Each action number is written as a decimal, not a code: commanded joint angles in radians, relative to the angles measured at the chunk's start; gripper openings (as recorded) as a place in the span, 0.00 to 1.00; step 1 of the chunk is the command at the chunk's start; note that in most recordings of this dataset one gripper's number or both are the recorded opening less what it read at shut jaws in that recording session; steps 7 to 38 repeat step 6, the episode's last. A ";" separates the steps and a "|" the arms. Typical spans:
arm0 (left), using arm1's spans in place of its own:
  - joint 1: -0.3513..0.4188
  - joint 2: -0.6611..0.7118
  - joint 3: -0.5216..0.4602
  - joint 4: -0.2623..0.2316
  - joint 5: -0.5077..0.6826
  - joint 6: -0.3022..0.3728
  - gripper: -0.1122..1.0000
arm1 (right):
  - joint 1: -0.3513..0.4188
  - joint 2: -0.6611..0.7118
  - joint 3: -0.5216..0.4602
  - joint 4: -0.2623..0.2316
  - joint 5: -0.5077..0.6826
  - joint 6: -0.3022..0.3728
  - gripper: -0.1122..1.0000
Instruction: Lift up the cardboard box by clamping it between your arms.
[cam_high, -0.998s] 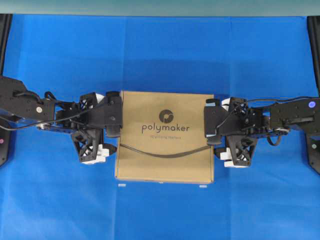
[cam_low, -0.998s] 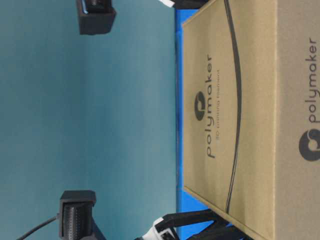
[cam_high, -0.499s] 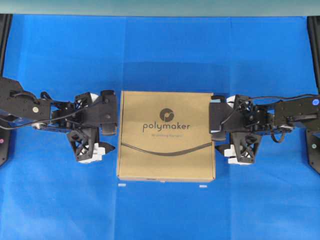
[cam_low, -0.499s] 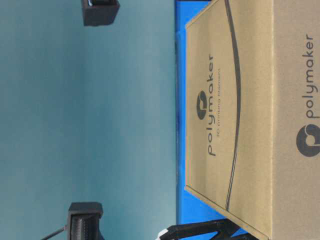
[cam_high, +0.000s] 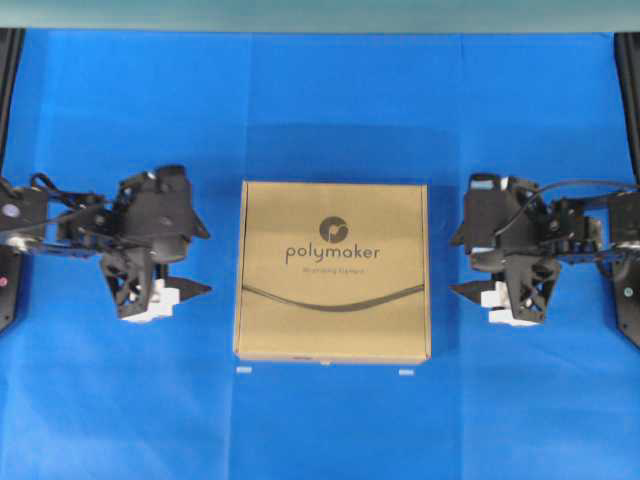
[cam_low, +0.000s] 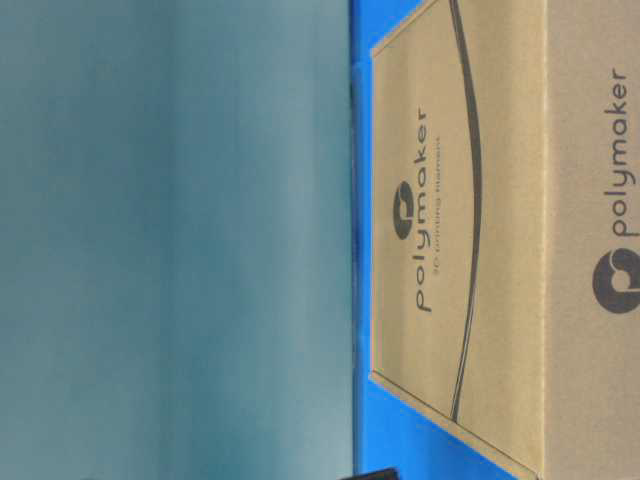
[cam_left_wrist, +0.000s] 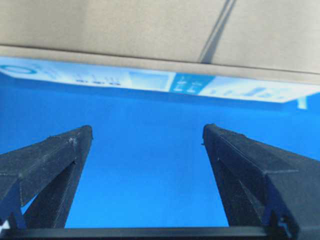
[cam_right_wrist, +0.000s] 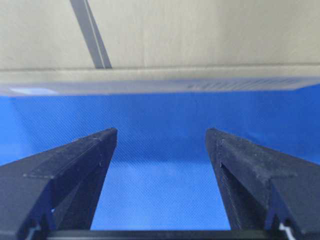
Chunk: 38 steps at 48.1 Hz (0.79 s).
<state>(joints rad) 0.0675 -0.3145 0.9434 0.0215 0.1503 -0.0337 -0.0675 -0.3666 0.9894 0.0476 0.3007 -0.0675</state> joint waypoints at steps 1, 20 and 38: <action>-0.006 -0.048 0.002 0.002 -0.006 0.000 0.88 | -0.002 -0.051 -0.008 0.003 0.002 0.008 1.00; -0.014 -0.074 0.003 0.002 -0.008 0.000 0.88 | -0.002 -0.104 -0.008 0.005 0.003 0.009 1.00; -0.014 -0.074 0.003 0.002 -0.008 0.000 0.88 | -0.002 -0.104 -0.008 0.005 0.003 0.009 1.00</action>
